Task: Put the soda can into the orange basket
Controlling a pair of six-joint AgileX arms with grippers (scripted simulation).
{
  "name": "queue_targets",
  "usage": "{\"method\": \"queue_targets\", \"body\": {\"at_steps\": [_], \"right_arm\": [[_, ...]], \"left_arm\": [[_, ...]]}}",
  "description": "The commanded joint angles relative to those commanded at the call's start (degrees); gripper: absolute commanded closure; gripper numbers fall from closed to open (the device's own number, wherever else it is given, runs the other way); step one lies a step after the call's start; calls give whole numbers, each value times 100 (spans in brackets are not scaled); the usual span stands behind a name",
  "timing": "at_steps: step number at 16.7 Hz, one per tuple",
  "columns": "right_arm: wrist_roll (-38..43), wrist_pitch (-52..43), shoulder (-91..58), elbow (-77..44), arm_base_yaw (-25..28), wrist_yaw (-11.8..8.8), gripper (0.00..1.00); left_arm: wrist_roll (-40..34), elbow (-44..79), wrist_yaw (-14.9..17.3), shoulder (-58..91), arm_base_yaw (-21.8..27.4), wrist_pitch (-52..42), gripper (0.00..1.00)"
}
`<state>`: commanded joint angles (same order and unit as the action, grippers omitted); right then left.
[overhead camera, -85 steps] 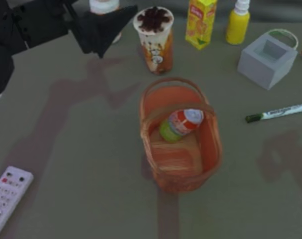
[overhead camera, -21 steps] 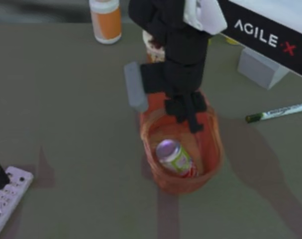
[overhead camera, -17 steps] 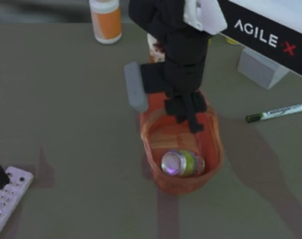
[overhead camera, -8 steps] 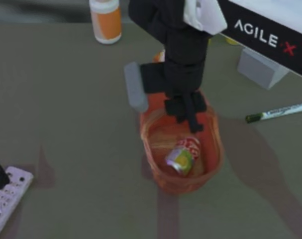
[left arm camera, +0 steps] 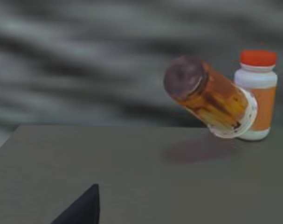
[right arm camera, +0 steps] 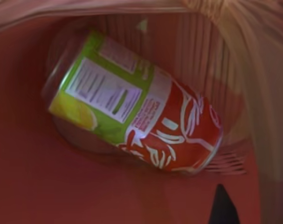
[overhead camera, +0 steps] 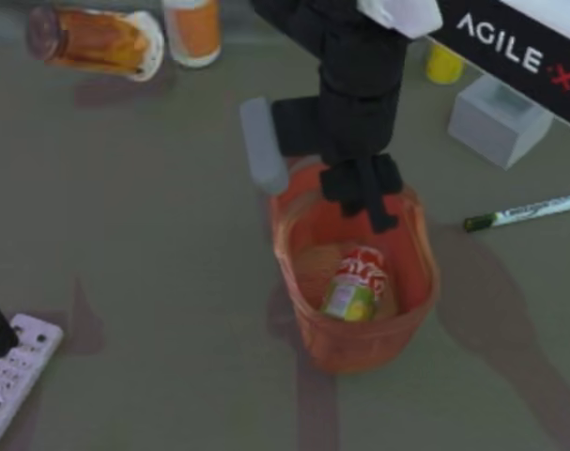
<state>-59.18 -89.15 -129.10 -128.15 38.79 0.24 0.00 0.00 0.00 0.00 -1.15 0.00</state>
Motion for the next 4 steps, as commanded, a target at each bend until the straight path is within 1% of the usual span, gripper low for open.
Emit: {"method": "queue_targets", "body": {"at_steps": [2,4], "right_arm": [[-62,-357,28,-326,-50,1,100],[-90,-494,47,-463,-74,2,100]], "left_arm": [[0,0,0,0,0,0,0],[0,0,0,0,0,0,0]]}}
